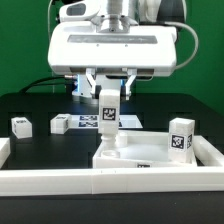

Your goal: Assemble square table

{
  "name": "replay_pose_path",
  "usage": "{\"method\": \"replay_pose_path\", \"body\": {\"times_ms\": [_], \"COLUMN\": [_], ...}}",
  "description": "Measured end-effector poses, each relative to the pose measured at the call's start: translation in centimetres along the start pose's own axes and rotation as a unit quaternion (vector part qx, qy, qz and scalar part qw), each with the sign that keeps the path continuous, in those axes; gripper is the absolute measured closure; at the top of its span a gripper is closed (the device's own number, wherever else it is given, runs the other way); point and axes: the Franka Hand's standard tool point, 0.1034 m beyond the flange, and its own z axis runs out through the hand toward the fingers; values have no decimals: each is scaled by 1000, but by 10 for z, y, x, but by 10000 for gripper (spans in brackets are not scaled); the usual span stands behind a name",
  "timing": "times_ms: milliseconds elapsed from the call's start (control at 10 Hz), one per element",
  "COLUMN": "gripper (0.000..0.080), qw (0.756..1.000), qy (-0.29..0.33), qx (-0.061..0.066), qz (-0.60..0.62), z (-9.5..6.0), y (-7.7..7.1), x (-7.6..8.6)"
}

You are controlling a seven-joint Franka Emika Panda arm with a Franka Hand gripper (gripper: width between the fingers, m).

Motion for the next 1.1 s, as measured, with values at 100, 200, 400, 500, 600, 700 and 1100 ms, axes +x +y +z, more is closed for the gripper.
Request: {"method": "replay_pose_path", "body": {"times_ms": [100, 200, 400, 500, 600, 700, 1100], "gripper": [509, 509, 509, 509, 509, 509, 509], "qw": [1000, 1000, 1000, 1000, 1000, 1000, 1000], "qy": [-21, -17, -18, -19, -21, -22, -22], "qx": [4, 4, 3, 3, 2, 2, 1], "qz": [0, 0, 0, -1, -1, -2, -4], "z": [1, 0, 1, 2, 3, 5, 13], "y": [-3, -2, -2, -2, -1, -1, -3], "x": [-6, -5, -7, -8, -9, -10, -11]}}
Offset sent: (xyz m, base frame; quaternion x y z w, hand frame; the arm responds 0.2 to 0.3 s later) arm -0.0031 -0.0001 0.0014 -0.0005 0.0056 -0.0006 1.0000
